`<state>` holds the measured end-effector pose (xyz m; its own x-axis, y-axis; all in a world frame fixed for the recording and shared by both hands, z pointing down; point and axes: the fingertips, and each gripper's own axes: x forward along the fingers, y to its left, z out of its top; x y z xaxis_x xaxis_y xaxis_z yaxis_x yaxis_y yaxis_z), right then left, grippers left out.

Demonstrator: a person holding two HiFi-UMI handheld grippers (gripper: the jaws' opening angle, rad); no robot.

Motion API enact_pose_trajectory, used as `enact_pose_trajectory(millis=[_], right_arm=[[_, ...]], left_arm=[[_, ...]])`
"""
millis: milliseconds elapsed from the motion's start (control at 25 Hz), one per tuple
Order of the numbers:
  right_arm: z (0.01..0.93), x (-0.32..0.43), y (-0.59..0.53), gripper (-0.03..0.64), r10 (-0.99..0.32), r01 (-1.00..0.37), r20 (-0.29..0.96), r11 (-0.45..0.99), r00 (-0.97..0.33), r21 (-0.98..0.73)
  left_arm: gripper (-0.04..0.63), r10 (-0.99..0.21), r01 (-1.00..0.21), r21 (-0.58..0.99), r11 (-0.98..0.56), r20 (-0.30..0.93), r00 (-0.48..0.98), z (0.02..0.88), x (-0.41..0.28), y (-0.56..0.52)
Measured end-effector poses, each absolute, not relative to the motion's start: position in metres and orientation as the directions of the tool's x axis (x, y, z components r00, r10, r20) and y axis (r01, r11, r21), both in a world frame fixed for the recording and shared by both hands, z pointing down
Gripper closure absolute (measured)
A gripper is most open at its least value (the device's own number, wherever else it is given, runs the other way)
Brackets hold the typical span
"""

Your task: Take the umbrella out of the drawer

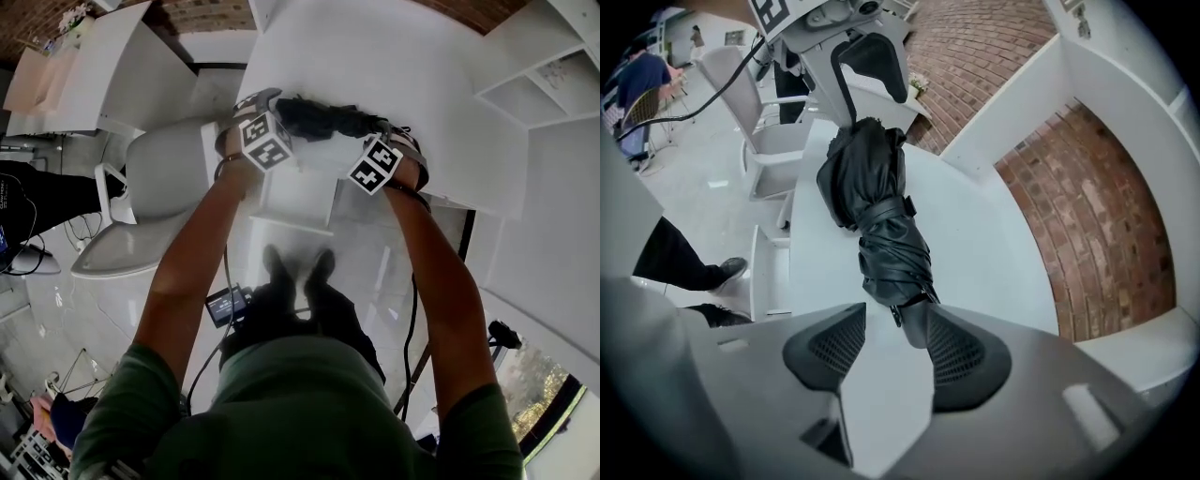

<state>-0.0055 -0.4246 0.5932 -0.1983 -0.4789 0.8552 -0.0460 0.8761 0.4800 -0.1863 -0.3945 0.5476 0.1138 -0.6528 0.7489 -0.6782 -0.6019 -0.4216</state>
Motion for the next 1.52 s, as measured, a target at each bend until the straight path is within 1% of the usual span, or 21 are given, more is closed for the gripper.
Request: enact_pose_trajectory(millis=[80,120,320,480,560,600,840,1000,1120,1240,1360,1520], right_arm=[[0.587,-0.006,-0.422,0.405,-0.477,-0.078,0.852,0.878,-0.218,0.472],[0.581,-0.006,-0.421,0.403,-0.478,-0.105,0.847,0.878,-0.23,0.467],[0.528,-0.011,-0.415,0.413,-0.523,-0.249,0.784,0.851,-0.333,0.462],[0.46,-0.021,-0.397,0.519,-0.572,-0.369,0.672,0.819,-0.47,0.439],[0.42,-0.027,-0.381,0.587,-0.578,-0.421,0.603,0.815,-0.55,0.398],[0.399,-0.03,-0.372,0.611,-0.578,-0.444,0.565,0.816,-0.589,0.371],[0.288,-0.032,-0.31,0.611,-0.555,-0.525,0.341,0.831,-0.759,0.184],[0.236,-0.028,-0.269,0.611,-0.501,-0.508,0.213,0.861,-0.839,0.027],[0.206,-0.024,-0.239,0.612,-0.463,-0.472,0.175,0.882,-0.869,-0.013],[0.183,-0.02,-0.215,0.612,-0.45,-0.454,0.156,0.891,-0.879,0.008],[0.167,-0.018,-0.194,0.612,-0.442,-0.442,0.146,0.896,-0.885,0.036],[0.152,-0.015,-0.171,0.612,-0.439,-0.436,0.139,0.898,-0.887,0.059]], left_arm=[[0.272,-0.68,-0.669,-0.452,-0.59,0.725,0.11,0.533,-0.194,-0.392],[0.299,-0.699,-0.668,-0.468,-0.579,0.706,0.112,0.523,-0.196,-0.39],[0.472,-0.814,-0.712,-0.517,-0.474,0.567,0.131,0.454,-0.208,-0.372],[0.593,-0.872,-0.723,-0.549,-0.42,0.464,0.155,0.397,-0.205,-0.345],[0.594,-0.891,-0.731,-0.549,-0.405,0.418,0.179,0.368,-0.201,-0.33],[0.594,-0.897,-0.738,-0.544,-0.399,0.397,0.193,0.354,-0.199,-0.322],[0.593,-0.922,-0.81,-0.453,-0.372,0.282,0.265,0.276,-0.201,-0.266],[0.593,-0.935,-0.83,-0.434,-0.35,0.212,0.284,0.229,-0.207,-0.225],[0.592,-0.941,-0.846,-0.413,-0.337,0.135,0.309,0.194,-0.206,-0.195],[0.592,-0.949,-0.894,-0.319,-0.314,0.076,0.306,0.169,-0.206,-0.165],[0.592,-0.952,-0.915,-0.264,-0.305,0.05,0.303,0.155,-0.207,-0.14],[0.592,-0.945,-0.907,-0.27,-0.323,0.042,0.324,0.142,-0.202,-0.112]])
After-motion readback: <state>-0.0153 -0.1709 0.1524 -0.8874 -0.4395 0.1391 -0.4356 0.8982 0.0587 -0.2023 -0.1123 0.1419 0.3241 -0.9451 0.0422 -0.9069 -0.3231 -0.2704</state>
